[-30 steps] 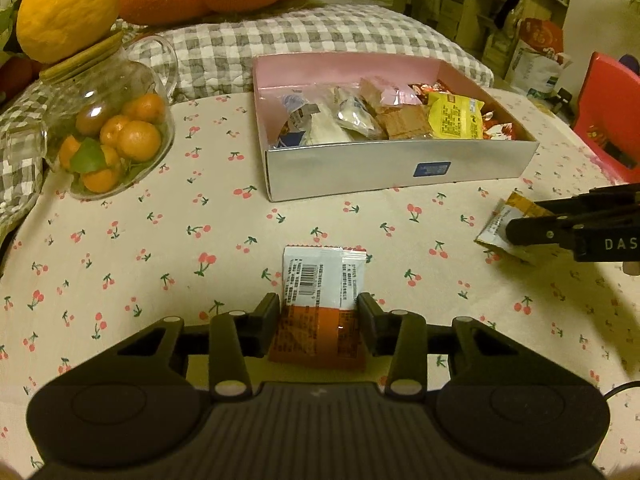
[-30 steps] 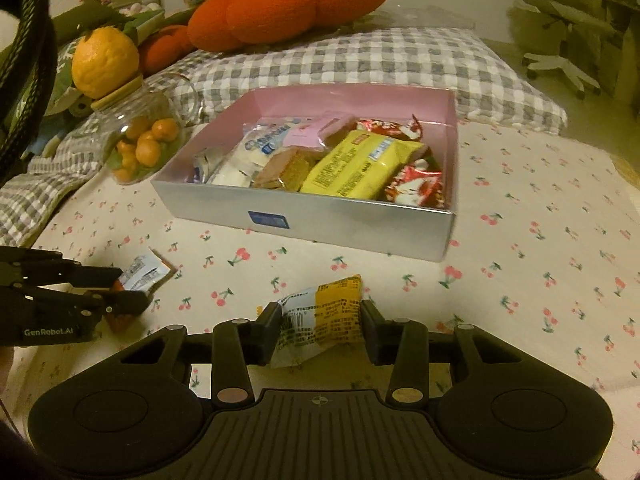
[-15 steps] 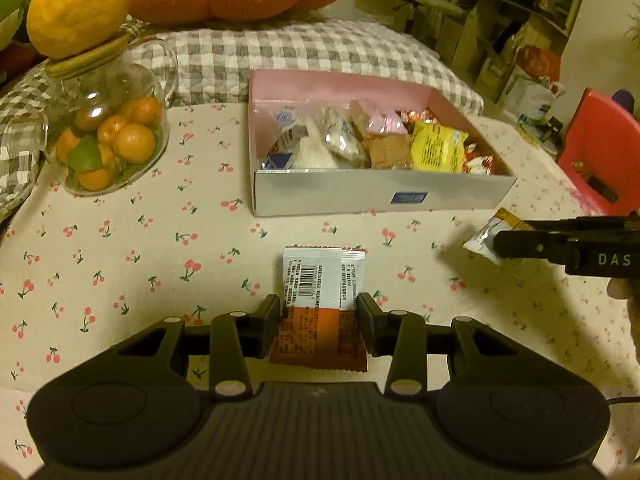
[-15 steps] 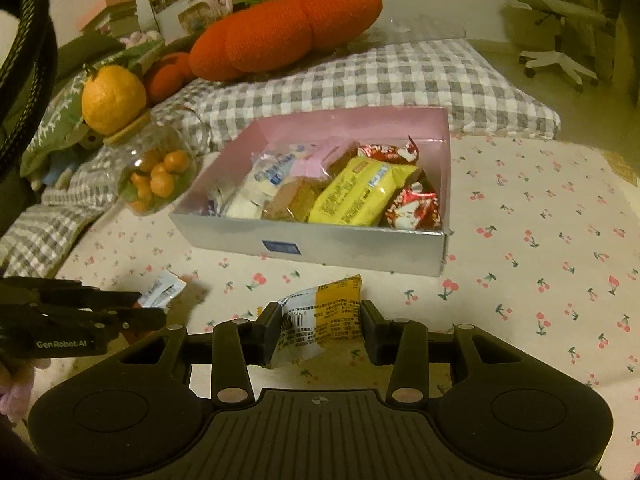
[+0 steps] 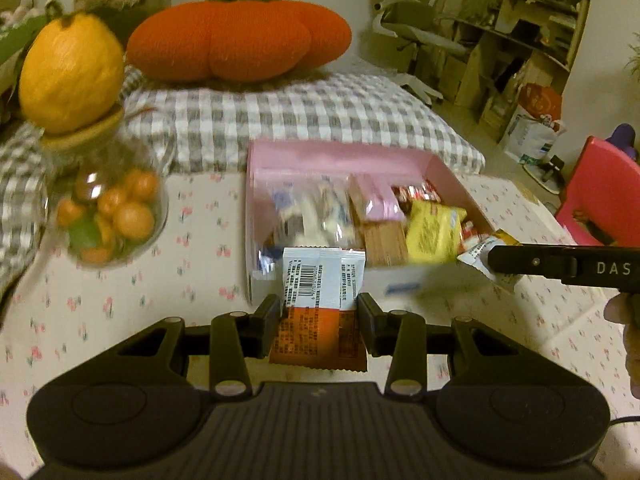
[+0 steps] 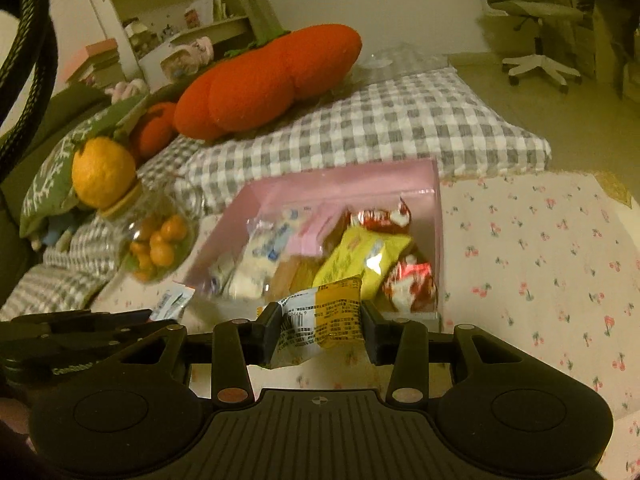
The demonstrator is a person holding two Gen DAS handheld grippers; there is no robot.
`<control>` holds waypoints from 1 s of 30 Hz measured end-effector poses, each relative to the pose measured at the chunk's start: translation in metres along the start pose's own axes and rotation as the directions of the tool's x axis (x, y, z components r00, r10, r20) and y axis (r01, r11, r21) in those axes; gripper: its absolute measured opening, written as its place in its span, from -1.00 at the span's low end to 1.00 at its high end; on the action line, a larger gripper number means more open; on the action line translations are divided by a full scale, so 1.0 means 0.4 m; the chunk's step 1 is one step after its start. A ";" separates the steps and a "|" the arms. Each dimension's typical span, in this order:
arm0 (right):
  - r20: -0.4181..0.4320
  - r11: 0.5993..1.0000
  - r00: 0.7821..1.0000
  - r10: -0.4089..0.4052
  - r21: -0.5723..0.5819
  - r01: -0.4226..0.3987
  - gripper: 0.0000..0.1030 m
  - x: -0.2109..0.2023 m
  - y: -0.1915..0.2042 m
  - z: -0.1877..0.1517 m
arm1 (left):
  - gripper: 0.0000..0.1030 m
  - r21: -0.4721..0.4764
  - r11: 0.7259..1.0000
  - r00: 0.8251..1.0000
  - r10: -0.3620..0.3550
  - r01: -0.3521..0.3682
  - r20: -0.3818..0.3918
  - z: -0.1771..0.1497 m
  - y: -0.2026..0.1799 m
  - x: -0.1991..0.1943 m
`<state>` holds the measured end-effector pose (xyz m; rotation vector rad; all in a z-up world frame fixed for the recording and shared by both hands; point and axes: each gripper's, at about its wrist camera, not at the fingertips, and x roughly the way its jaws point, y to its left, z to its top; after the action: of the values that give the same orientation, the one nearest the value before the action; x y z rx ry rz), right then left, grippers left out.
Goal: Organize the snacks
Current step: 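Lower both packets into the pink box and open both tools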
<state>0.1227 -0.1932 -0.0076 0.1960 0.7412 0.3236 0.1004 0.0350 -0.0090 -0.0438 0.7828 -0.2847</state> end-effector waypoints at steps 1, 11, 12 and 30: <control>0.002 1.000 1.000 -0.001 0.005 0.001 -0.21 0.008 -0.002 0.011 | -0.26 -0.001 1.000 1.000 0.001 -0.001 0.007 0.013 0.001 0.008; 0.032 0.997 0.998 -0.049 0.058 0.047 -0.20 0.130 -0.042 0.119 | -0.25 0.006 1.000 0.999 0.029 -0.030 0.046 0.127 -0.001 0.124; 0.032 0.996 0.998 -0.059 0.064 0.057 -0.20 0.144 -0.050 0.128 | -0.25 0.005 0.999 0.998 0.033 -0.033 0.047 0.133 0.001 0.135; 0.036 0.985 0.990 -0.137 0.110 0.132 -0.15 0.261 -0.112 0.197 | -0.22 0.019 0.993 0.992 0.118 -0.119 0.053 0.206 0.003 0.264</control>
<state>0.2589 -0.2026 -0.0294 0.2527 0.7253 0.1503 0.2295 0.0021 -0.0236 0.0165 0.7273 -0.1791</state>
